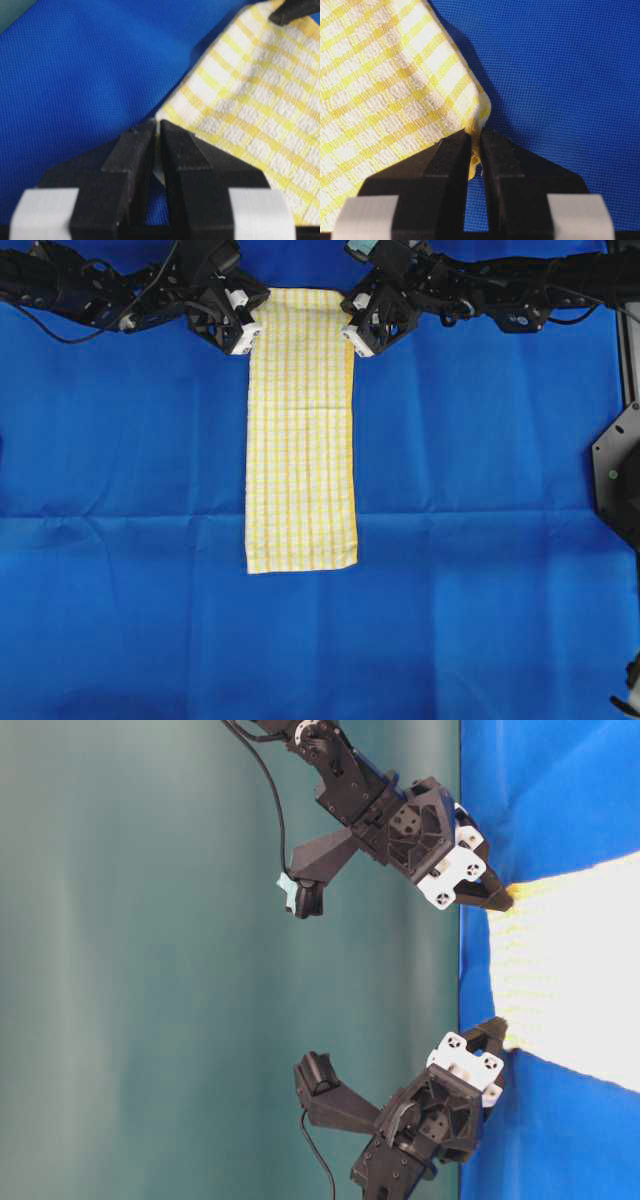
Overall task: Fold the yellow towel.
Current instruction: 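Move both grippers to the strip's top end and grasp its corners, then pull the top end down toward the bottom end, folding the strip, then open both grippers and release the folded towel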
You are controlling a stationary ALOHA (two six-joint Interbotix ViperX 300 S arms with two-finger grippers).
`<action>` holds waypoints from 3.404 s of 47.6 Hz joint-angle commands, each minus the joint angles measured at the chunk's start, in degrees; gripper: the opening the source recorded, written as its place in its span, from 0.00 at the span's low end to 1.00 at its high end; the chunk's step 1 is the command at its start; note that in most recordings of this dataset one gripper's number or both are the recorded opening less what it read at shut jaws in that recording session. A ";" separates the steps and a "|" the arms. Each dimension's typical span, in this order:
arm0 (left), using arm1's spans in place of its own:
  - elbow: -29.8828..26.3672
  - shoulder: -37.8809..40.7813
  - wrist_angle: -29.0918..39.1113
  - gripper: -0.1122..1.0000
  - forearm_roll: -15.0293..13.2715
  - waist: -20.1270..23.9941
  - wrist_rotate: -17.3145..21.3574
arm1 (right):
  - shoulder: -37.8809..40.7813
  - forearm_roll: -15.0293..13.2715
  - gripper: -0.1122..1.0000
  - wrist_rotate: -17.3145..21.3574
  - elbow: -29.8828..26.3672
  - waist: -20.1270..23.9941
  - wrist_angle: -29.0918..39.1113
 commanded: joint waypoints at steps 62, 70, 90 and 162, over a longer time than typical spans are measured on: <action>0.44 -11.34 4.57 0.13 0.00 -1.49 2.29 | -8.35 1.23 0.17 -0.09 1.58 0.26 -0.35; 2.46 -13.97 5.45 0.13 -0.09 -4.92 1.93 | -11.16 2.11 0.17 -0.09 4.57 3.34 -0.62; 9.67 -20.83 5.27 0.13 -0.44 -17.84 -4.83 | -18.46 6.94 0.17 -0.09 14.24 14.77 -4.92; 11.51 -18.46 4.48 0.13 -0.44 -39.90 -8.79 | -16.08 11.69 0.17 -0.09 14.24 36.12 -7.82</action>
